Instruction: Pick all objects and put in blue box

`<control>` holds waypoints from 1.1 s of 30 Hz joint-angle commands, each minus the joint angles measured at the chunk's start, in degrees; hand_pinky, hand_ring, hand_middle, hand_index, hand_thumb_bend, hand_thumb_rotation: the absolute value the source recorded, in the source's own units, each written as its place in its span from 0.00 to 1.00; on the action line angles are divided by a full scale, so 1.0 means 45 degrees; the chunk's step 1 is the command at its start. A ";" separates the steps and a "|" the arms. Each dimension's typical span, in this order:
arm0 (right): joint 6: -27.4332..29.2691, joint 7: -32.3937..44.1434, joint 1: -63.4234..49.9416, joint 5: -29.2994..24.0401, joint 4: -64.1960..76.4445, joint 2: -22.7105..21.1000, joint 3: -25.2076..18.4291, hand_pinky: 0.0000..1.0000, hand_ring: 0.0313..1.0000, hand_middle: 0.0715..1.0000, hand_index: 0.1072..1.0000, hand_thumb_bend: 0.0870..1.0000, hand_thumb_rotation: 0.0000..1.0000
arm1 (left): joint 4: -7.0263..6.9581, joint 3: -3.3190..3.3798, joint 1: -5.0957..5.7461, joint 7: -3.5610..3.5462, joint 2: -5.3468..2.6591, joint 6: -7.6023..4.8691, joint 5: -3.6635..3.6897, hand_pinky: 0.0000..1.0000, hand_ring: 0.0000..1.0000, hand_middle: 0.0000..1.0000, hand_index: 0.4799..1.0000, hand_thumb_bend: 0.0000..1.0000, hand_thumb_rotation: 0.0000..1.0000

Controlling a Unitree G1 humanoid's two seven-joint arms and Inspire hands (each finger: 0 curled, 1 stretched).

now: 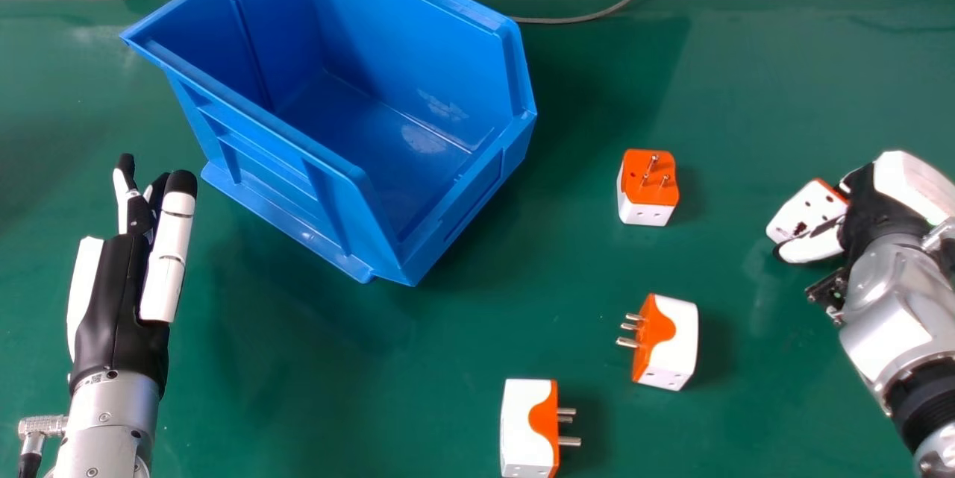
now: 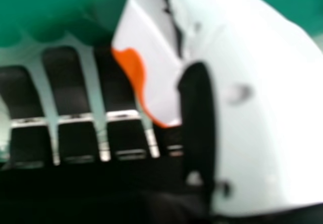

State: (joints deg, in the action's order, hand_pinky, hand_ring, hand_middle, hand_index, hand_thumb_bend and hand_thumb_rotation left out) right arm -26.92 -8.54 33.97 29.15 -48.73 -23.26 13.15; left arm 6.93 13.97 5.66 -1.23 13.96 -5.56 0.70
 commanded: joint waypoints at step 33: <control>-0.1263 0.0540 -0.5394 0.0148 0.9719 0.0674 -0.0804 0.20 0.35 0.46 0.41 0.46 0.00 | -0.0515 0.0145 -0.0009 -0.0130 0.0064 0.0186 0.0138 0.99 1.00 0.97 0.99 0.60 1.00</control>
State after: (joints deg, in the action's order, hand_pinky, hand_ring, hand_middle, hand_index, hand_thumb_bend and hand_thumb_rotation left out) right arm -33.08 -5.47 9.96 28.74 -8.21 -19.68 10.38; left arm 6.13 14.20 5.81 -1.82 13.97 -4.56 0.98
